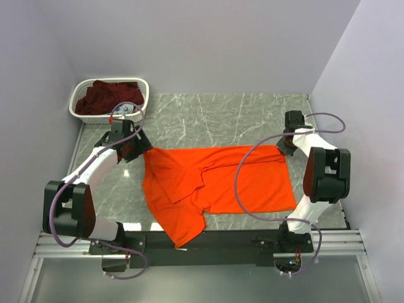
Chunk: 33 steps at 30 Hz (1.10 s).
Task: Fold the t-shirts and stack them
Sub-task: Fold the tshirt
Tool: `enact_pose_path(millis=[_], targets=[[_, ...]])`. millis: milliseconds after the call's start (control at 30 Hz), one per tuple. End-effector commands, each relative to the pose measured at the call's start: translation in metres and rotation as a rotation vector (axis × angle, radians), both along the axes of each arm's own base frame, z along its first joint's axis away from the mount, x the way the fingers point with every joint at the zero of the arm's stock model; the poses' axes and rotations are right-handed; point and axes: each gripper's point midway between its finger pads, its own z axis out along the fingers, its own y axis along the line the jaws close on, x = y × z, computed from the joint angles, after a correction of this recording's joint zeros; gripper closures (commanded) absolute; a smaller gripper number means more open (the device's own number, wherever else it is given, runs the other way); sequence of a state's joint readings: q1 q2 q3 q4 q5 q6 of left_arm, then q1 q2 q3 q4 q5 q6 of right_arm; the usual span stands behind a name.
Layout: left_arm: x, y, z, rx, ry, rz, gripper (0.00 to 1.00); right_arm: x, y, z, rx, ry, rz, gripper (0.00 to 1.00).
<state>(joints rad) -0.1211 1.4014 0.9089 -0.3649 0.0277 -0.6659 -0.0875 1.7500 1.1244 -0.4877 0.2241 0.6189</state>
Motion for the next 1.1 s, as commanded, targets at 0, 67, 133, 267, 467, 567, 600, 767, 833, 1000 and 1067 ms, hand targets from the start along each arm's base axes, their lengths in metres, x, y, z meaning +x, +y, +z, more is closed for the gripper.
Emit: enact_pose_path(millis=[0,67,133,267,467,567,600,767,833,1000,1067], targets=[[0.001,0.002,0.010,0.002,-0.033,-0.002,0.21,0.003,-0.002,0.032,-0.031,-0.086,0.008,0.94],[0.000,0.002,0.009,0.005,-0.030,0.000,0.21,-0.002,0.002,0.034,-0.010,-0.101,0.013,0.97],[0.001,0.002,0.010,0.005,-0.032,0.000,0.21,-0.006,0.008,0.036,0.010,-0.129,0.029,0.97],[0.000,0.003,0.009,0.009,-0.031,0.002,0.21,-0.012,0.017,0.036,0.050,-0.171,0.063,0.97],[-0.001,0.004,0.010,0.012,-0.031,0.004,0.21,-0.029,0.020,0.026,0.074,-0.204,0.062,0.96],[-0.001,0.004,0.009,0.013,-0.029,0.005,0.21,-0.040,0.013,0.015,0.076,-0.203,0.037,0.95],[0.000,0.004,0.010,0.012,-0.032,0.004,0.21,-0.041,0.011,0.012,0.076,-0.208,0.030,0.94],[-0.002,0.005,0.009,0.017,-0.028,0.008,0.21,-0.056,-0.012,-0.008,0.106,-0.195,-0.040,0.92],[-0.002,0.005,0.008,0.017,-0.027,0.008,0.21,-0.054,-0.020,-0.008,0.102,-0.205,-0.041,0.91],[-0.002,0.006,0.007,0.023,-0.021,0.008,0.20,-0.044,-0.033,0.002,0.081,-0.205,-0.019,0.84],[-0.002,0.005,0.006,0.021,-0.017,0.003,0.20,-0.041,-0.032,0.005,0.089,-0.195,-0.005,0.72]])
